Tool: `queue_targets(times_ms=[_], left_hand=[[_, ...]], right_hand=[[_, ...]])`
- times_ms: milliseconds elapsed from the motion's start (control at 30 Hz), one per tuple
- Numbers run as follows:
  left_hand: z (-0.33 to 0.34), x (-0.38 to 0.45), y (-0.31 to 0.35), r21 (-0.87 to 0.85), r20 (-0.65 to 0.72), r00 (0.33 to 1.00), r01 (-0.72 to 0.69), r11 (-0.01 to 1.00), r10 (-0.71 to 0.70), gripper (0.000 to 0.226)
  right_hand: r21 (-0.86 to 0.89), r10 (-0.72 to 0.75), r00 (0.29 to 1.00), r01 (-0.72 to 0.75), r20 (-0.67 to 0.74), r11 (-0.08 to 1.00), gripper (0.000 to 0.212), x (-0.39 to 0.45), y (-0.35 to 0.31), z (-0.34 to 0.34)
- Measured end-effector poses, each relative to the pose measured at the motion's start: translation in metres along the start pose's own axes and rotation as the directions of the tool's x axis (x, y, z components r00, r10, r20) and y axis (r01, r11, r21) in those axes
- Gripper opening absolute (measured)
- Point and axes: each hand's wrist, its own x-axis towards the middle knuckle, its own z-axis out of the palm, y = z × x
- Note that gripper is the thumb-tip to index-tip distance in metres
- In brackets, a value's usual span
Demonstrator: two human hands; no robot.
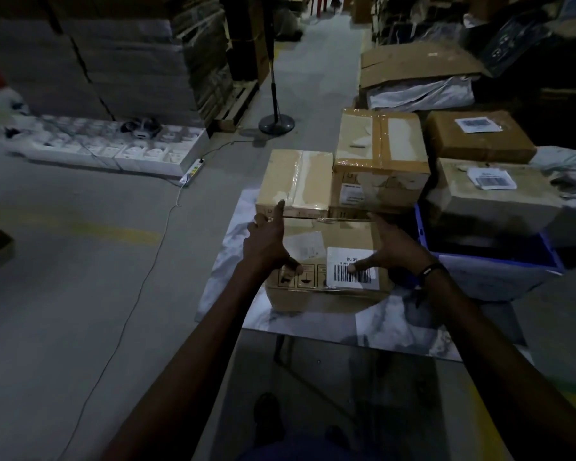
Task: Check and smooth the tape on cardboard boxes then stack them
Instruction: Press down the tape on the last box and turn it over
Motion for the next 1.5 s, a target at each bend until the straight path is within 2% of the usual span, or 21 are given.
queue_targets(times_ms=[67, 100, 167, 200, 267, 367, 400, 500, 633, 700, 767, 800, 900, 1000, 1100, 1200, 1300, 1400, 1500], left_hand=[[0.002, -0.006, -0.005, -0.061, 0.019, 1.0, -0.005, 0.998, 0.006, 0.163], [0.004, -0.011, -0.009, -0.118, 0.011, 1.0, -0.027, 0.993, 0.028, 0.157], [0.007, -0.023, -0.012, -0.227, -0.024, 0.999, -0.05, 0.973, 0.045, 0.13], [0.006, -0.031, -0.01, -0.26, -0.05, 0.998, -0.052, 0.964, 0.04, 0.112], [0.004, -0.042, -0.004, -0.308, -0.057, 0.998, -0.014, 0.951, -0.003, 0.082], [0.002, -0.052, 0.001, -0.372, 0.053, 0.982, 0.188, 0.909, -0.181, 0.073], [0.004, -0.054, -0.001, -0.409, 0.111, 0.974, 0.225, 0.884, -0.197, 0.072], [0.013, -0.061, -0.016, -0.523, 0.261, 0.944, 0.314, 0.792, -0.202, 0.075], [0.023, -0.055, -0.041, -0.622, 0.442, 0.881, 0.437, 0.65, -0.169, 0.052], [0.032, -0.053, -0.047, -0.618, 0.518, 0.842, 0.49, 0.615, -0.151, 0.053], [0.051, -0.044, -0.054, -0.614, 0.512, 0.848, 0.471, 0.634, -0.134, 0.068], [0.057, -0.042, -0.054, -0.618, 0.502, 0.856, 0.453, 0.643, -0.121, 0.068], [0.067, -0.037, -0.054, -0.63, 0.494, 0.86, 0.454, 0.63, -0.126, 0.049], [0.073, -0.035, -0.064, -0.649, 0.468, 0.88, 0.407, 0.643, -0.084, 0.037], [0.088, -0.037, -0.076, -0.66, 0.419, 0.907, 0.339, 0.67, -0.047, 0.063], [0.102, -0.042, -0.082, -0.711, 0.351, 0.936, 0.294, 0.638, -0.04, 0.06], [0.115, -0.041, -0.088, -0.723, 0.308, 0.951, 0.249, 0.644, -0.022, 0.072], [0.128, -0.038, -0.091, -0.69, 0.26, 0.966, 0.188, 0.699, -0.003, 0.085], [0.14, -0.036, -0.091, -0.667, 0.217, 0.976, 0.161, 0.728, -0.017, 0.109]], right_hand=[[0.063, -0.019, 0.999, 0.016, 0.039, 0.998, 0.122, -0.005, 0.002, 0.0], [0.081, -0.023, 0.999, 0.021, 0.03, 0.996, 0.106, -0.007, 0.004, 0.001], [0.169, 0.015, 1.0, -0.013, -0.013, 0.986, 0.072, -0.016, 0.001, 0.0], [0.243, 0.055, 0.998, -0.051, -0.012, 0.969, 0.062, -0.019, -0.002, -0.001], [0.382, 0.149, 0.987, -0.161, 0.062, 0.91, 0.059, -0.027, -0.005, -0.001], [0.484, 0.197, 0.964, -0.26, 0.177, 0.835, 0.036, -0.03, -0.002, 0.003], [0.508, 0.208, 0.957, -0.284, 0.202, 0.813, 0.034, -0.029, 0.001, 0.007], [0.567, 0.258, 0.913, -0.401, 0.317, 0.719, 0.042, -0.025, 0.014, 0.02], [0.602, 0.244, 0.865, -0.484, 0.438, 0.635, 0.022, -0.03, 0.025, 0.034], [0.604, 0.223, 0.864, -0.479, 0.451, 0.637, 0.012, -0.035, 0.028, 0.045], [0.615, 0.228, 0.867, -0.479, 0.443, 0.626, 0.013, -0.042, 0.03, 0.054], [0.631, 0.229, 0.868, -0.48, 0.44, 0.609, 0.018, -0.045, 0.03, 0.056], [0.686, 0.241, 0.878, -0.475, 0.415, 0.551, 0.027, -0.052, 0.029, 0.062], [0.702, 0.238, 0.921, -0.39, 0.309, 0.596, 0.036, -0.054, 0.035, 0.08], [0.71, 0.199, 0.953, -0.304, 0.23, 0.635, 0.037, -0.06, 0.04, 0.101], [0.706, 0.161, 0.973, -0.232, 0.168, 0.669, 0.052, -0.057, 0.05, 0.121], [0.649, 0.143, 0.983, -0.182, 0.113, 0.739, 0.066, -0.046, 0.059, 0.136], [0.54, 0.144, 0.988, -0.152, 0.058, 0.828, 0.079, -0.035, 0.064, 0.148], [0.472, 0.155, 0.988, -0.143, 0.013, 0.87, 0.081, -0.024, 0.075, 0.159]])
